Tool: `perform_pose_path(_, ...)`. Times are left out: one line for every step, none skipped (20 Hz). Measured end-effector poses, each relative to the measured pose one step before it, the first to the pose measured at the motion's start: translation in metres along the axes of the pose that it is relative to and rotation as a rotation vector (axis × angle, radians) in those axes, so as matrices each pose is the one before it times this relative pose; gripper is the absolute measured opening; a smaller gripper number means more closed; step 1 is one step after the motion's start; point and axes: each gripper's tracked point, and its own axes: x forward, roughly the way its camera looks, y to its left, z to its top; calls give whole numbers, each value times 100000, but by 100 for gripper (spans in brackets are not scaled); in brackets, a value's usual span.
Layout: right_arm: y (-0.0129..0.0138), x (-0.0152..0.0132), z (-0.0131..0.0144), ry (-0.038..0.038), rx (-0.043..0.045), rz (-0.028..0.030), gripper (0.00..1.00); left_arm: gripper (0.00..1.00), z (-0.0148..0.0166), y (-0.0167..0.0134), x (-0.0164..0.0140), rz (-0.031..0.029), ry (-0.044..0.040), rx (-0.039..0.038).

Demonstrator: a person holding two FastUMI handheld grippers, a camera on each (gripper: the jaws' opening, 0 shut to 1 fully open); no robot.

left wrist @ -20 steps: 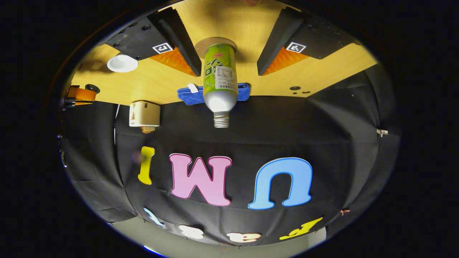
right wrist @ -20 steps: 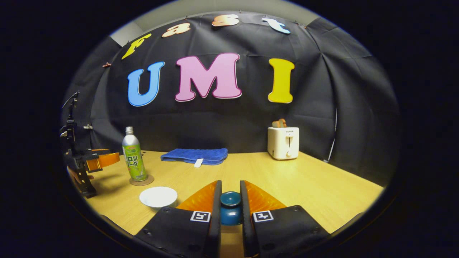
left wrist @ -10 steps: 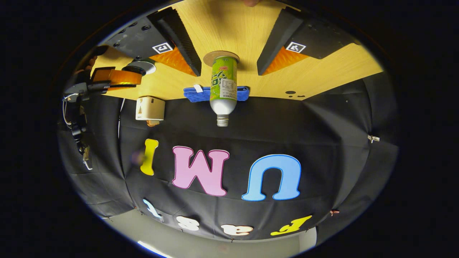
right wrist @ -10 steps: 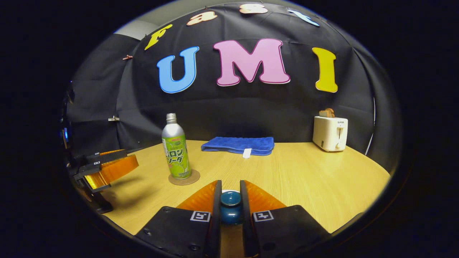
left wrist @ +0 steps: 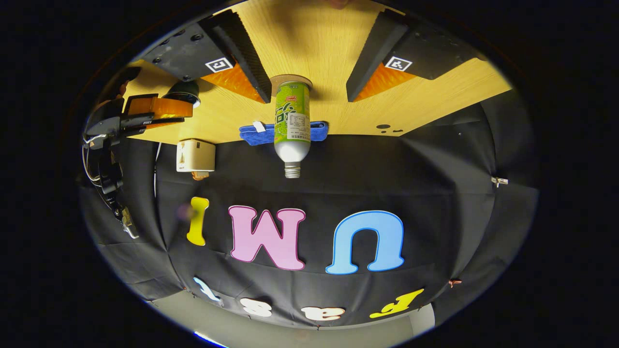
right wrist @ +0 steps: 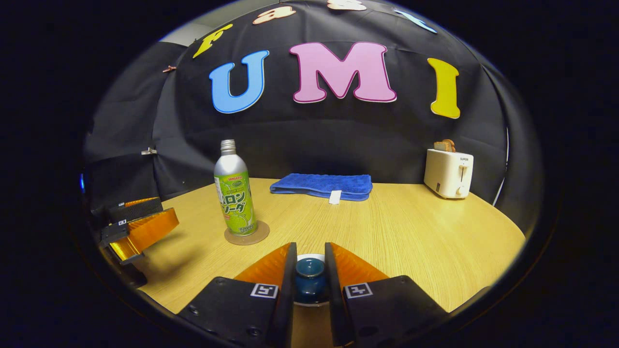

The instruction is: Open the teacup lid with one hand, grasp the water bottle and pour water into the teacup with the other hand; after pouring, place the water bottle on the coaster and then close the teacup lid.

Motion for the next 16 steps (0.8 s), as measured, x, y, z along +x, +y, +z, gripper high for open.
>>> perform_pose_path(-77,-381,414,-2447,-474,-409,38,98,58,130,-23,618,53,-74)
perform_pose_path(-5,-470,660,-3897,-435,-247,52,98,-46,-212,-97,192,81,-67)
perform_pose_path(-320,-337,691,-4893,-170,-1872,59,98,87,-170,-112,-103,4,-4)
perform_pose_path(-486,-430,452,-3869,195,-2135,69,98,-63,-253,-70,-298,123,-77)
perform_pose_path(-277,-254,463,-3418,238,-1390,71,98,78,-211,-166,73,-28,-32)
perform_pose_path(-88,-253,427,-2809,-273,-1257,77,98,-78,-127,36,649,133,-44)
perform_pose_path(-207,3,-64,-86,-438,-894,79,98,41,18,-42,1168,27,18)
perform_pose_path(-41,-218,-46,-74,366,110,83,98,-41,-174,-115,1122,45,-19)
perform_pose_path(5,-128,-108,-38,-133,-52,89,98,67,-15,-38,1213,12,87)
perform_pose_path(-184,-235,96,41,-16,-235,99,98,-28,-78,-131,1407,154,-35)
perform_pose_path(-173,-125,-3,-37,40,-634,100,98,76,98,28,1037,-36,-18)
perform_pose_path(-371,-104,-14,-86,-85,-1329,100,98,-95,-187,43,502,39,-24)
perform_pose_path(-365,-162,11,45,-49,-1548,100,98,56,-20,12,504,77,7)
perform_pose_path(-357,-268,33,-329,-37,-1441,100,98,-39,63,20,437,-37,23)
perform_pose_path(-251,-245,30,66,-34,-965,100,98,90,55,16,101,-48,62)
perform_pose_path(-155,-191,7,-124,20,-542,100,98,-57,-158,23,-159,-113,34)
